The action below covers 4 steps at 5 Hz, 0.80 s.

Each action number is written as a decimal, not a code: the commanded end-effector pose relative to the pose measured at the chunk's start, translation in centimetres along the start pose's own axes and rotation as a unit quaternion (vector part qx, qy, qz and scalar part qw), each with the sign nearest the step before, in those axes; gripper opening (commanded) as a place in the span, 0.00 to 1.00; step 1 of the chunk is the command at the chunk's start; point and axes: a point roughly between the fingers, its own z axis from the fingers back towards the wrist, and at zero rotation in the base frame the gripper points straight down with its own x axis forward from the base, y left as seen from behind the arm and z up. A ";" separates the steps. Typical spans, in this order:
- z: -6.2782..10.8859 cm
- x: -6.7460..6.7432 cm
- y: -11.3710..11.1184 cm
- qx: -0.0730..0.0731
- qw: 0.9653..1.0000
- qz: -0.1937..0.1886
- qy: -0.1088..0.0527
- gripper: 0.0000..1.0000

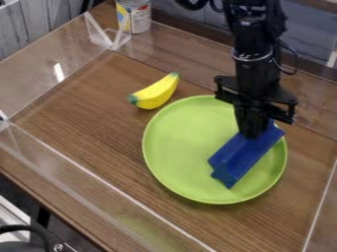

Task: Put the blue object in the green plate

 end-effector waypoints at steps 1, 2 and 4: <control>-2.5 -1.4 0.4 0.002 0.999 -0.008 0.034 0.00; -2.2 -1.2 0.9 0.004 1.000 -0.004 0.031 1.00; -0.2 -0.7 1.9 0.011 1.000 0.007 0.017 1.00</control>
